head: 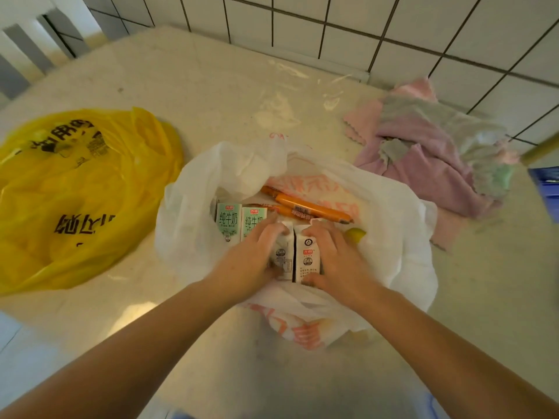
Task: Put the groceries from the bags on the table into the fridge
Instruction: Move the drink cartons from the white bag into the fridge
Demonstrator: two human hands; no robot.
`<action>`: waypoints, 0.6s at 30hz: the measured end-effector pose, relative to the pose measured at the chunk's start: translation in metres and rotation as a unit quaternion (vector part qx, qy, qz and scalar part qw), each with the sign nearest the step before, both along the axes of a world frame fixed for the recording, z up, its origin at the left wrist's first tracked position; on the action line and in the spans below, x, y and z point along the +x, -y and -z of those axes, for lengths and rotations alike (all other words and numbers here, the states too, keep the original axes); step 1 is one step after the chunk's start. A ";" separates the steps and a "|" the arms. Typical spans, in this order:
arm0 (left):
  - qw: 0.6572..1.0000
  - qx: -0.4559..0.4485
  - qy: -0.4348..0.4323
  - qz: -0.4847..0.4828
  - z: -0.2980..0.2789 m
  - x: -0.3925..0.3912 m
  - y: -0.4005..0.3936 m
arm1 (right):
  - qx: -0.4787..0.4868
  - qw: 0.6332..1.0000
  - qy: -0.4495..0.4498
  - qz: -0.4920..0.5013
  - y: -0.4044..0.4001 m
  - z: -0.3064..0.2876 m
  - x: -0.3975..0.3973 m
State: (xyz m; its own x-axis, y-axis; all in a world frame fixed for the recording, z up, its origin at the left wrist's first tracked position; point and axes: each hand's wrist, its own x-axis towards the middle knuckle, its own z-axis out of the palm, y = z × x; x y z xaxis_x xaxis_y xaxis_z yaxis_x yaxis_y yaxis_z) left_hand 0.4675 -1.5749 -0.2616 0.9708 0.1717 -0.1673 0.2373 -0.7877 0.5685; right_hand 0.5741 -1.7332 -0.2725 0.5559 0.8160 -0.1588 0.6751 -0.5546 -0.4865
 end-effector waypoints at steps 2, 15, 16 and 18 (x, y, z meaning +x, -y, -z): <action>0.999 -0.040 0.013 -0.016 -0.006 -0.007 0.003 | 0.048 0.997 -0.037 0.038 0.005 0.000 -0.005; 0.949 -0.237 0.072 -0.196 -0.021 -0.035 0.001 | 0.134 0.966 -0.175 0.136 -0.009 -0.036 -0.015; 0.942 -0.248 0.096 -0.203 -0.033 -0.037 -0.004 | 0.154 0.966 -0.167 0.125 -0.014 -0.051 -0.016; 0.931 -0.257 0.143 -0.216 -0.060 -0.042 -0.014 | 0.191 0.964 -0.160 0.096 -0.027 -0.085 -0.020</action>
